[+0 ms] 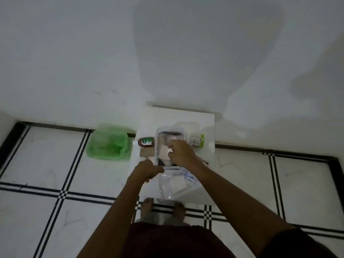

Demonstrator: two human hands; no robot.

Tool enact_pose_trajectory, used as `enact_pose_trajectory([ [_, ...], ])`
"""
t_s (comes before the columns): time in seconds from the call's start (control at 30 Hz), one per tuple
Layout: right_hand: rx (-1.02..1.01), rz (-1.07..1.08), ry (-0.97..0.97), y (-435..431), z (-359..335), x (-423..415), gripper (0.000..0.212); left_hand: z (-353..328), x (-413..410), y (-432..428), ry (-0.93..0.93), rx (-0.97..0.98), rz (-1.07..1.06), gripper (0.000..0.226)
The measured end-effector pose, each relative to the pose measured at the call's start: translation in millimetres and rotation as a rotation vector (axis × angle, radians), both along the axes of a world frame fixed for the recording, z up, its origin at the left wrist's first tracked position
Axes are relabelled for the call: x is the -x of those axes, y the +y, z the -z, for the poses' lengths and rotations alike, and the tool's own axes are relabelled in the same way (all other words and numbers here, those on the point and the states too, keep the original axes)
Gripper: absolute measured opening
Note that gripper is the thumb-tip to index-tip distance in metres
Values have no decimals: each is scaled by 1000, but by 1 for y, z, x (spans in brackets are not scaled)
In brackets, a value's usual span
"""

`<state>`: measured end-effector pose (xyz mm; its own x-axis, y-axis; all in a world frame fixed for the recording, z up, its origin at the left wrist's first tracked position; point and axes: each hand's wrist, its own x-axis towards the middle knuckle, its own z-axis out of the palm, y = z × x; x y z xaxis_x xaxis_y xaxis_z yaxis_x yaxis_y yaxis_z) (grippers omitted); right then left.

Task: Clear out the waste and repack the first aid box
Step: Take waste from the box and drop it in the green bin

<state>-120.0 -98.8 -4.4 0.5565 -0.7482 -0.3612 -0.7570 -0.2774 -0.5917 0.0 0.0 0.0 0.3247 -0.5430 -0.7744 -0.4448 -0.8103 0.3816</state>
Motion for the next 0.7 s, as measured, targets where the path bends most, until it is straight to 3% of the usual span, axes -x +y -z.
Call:
enact_pose_trajectory([
  [0.1,49,-169,120,-5,16,-8,45,27,18,10,35,-162,-65,43],
  [0.27,262,-474,266,-24,41,-25,61,66,45,20,8,-129,-207,59],
  [0.37,344,-576,317,-29,52,-31,58,87,64,26,20,-109,-262,71],
  [0.6,495,-725,438,-32,67,-24,54,113,93,36,-197,-48,-401,95],
  [0.7,608,-727,435,-29,67,-22,44,125,91,42,-247,-66,-394,83],
])
